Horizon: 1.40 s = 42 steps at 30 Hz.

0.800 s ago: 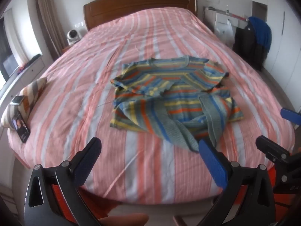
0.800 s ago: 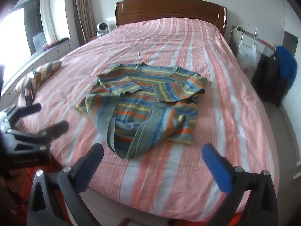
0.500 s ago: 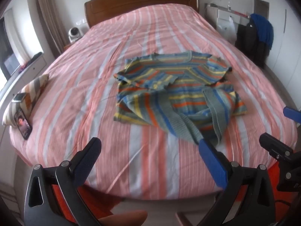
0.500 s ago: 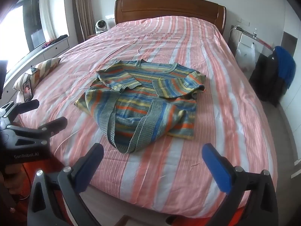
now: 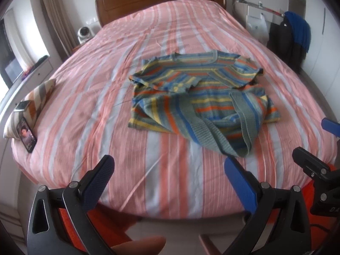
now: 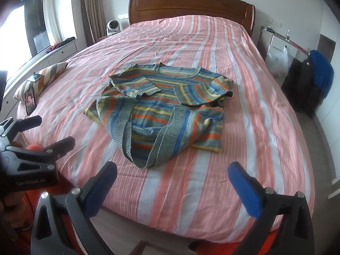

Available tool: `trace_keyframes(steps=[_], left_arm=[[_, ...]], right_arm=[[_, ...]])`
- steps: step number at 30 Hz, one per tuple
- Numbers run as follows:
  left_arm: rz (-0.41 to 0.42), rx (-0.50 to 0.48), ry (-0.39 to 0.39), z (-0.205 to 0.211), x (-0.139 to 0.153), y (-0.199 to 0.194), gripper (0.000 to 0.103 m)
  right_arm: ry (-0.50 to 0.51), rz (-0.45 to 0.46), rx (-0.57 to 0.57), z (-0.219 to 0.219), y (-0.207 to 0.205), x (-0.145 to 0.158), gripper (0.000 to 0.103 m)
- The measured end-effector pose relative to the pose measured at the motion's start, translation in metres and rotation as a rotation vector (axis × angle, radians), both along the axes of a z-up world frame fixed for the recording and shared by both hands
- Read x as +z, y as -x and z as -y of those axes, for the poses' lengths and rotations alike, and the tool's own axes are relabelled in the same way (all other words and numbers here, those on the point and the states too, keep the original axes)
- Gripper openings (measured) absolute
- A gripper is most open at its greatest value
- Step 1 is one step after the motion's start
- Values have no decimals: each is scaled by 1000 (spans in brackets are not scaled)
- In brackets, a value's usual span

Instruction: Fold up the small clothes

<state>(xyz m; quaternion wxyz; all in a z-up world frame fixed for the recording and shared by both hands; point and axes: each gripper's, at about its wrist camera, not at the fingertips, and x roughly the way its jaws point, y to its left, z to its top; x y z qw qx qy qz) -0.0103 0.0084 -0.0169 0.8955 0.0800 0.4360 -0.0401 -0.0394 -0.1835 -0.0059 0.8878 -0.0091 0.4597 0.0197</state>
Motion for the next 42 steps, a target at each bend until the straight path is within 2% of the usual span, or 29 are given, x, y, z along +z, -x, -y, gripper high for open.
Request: trace_keyframes(steps=[15, 42], left_arm=[[-8, -20, -2, 4, -5, 4, 103], [-35, -16, -30, 5, -12, 0, 103]], right_arm=[[-23, -20, -36, 8, 0, -3, 103], [3, -42, -38, 5, -2, -10, 103]])
